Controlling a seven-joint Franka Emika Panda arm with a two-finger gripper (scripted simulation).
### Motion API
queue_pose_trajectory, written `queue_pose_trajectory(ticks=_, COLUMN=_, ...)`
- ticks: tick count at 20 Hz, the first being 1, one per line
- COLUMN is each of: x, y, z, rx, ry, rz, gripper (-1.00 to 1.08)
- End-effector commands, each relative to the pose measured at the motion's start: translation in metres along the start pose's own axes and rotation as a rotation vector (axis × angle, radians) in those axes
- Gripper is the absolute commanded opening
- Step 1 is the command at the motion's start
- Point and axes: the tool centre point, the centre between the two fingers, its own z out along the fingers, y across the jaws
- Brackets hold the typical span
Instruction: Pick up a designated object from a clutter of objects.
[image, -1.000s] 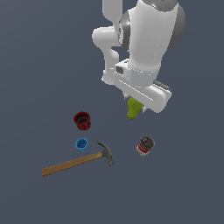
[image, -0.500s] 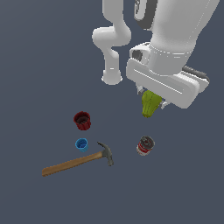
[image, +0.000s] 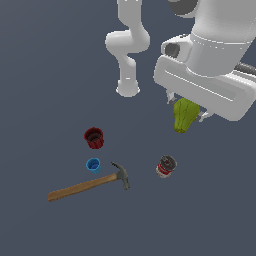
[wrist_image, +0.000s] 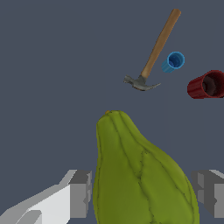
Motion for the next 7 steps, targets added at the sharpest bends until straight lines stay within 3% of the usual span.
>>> queue_pose_trajectory(ticks=1, x=0.0003, y=-0.0040, z=-0.0055, rx=0.002, ry=0.001, rz=0.000, gripper=-1.00)
queue_pose_trajectory(ticks=7, x=0.0007, y=-0.0070, z=-0.0086, rx=0.002, ry=0.001, rz=0.000, gripper=-1.00)
